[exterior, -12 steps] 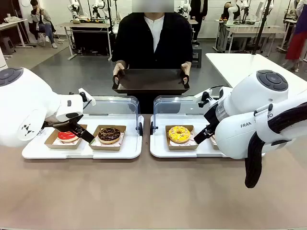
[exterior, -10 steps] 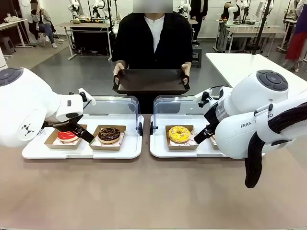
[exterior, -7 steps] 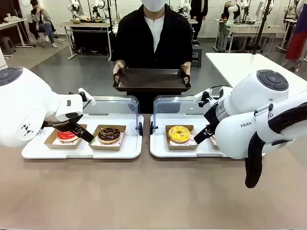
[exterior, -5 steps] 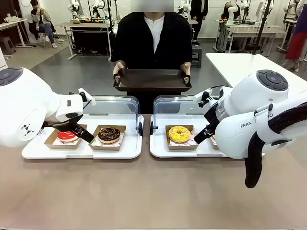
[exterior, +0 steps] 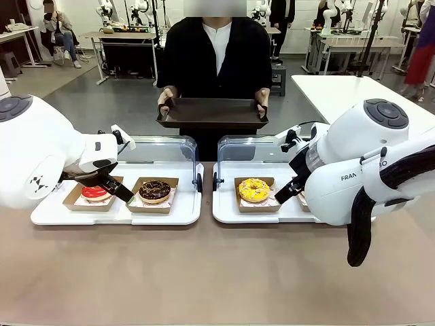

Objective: Provide the desired donut to the person.
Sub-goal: Pick up and lift the Paper togo box containing the Donut pointed at by the person.

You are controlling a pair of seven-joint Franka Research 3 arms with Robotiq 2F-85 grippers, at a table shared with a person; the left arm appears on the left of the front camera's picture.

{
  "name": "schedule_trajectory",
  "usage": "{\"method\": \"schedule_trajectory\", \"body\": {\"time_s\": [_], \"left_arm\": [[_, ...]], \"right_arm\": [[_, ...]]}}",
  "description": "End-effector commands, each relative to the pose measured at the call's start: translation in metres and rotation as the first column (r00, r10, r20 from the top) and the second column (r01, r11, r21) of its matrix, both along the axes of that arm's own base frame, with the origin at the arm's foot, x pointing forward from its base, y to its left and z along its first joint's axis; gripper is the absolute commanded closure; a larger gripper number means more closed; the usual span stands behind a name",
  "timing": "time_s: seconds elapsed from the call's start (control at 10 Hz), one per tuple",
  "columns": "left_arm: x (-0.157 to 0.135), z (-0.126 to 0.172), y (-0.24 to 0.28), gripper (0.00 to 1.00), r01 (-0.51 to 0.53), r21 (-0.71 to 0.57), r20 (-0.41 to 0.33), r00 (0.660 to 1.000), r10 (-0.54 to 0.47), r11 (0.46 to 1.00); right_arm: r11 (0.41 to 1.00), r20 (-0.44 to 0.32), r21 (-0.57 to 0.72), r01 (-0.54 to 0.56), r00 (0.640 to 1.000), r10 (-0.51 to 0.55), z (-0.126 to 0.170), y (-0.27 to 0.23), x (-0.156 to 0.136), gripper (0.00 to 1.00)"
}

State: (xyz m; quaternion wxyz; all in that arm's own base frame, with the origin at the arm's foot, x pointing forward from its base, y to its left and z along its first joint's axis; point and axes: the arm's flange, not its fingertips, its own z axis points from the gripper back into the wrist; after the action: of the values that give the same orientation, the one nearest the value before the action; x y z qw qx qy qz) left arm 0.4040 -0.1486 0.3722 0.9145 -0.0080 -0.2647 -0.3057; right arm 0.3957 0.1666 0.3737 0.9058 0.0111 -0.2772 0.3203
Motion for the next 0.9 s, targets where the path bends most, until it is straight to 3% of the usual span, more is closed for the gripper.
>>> {"method": "schedule_trajectory", "body": {"time_s": [0.0, 0.3, 0.6, 0.8], "left_arm": [[0.0, 0.0, 0.0, 0.0, 0.0, 0.0, 0.0, 1.0, 0.0, 1.0], [0.0, 0.0, 0.0, 0.0, 0.0, 0.0, 0.0, 1.0, 0.0, 1.0], [-0.036, 0.075, 0.055, 0.0, 0.026, -0.003, 0.049, 0.998, -0.026, 1.0], [-0.057, 0.118, 0.081, 0.0, 0.052, -0.003, 0.065, 0.997, -0.051, 0.999]], "right_arm": [[1.0, 0.0, 0.0, 0.0, 1.0, 0.0, 0.0, 0.0, 0.0, 0.0], [1.0, 0.0, 0.0, 0.0, 1.0, 0.0, 0.0, 0.0, 0.0, 0.0], [1.0, 0.043, 0.019, -0.022, 0.999, 0.021, 0.072, -0.054, -0.053, 0.0], [1.0, 0.071, 0.017, 0.018, 0.997, -0.019, 0.112, -0.083, -0.092, 0.0]]}}
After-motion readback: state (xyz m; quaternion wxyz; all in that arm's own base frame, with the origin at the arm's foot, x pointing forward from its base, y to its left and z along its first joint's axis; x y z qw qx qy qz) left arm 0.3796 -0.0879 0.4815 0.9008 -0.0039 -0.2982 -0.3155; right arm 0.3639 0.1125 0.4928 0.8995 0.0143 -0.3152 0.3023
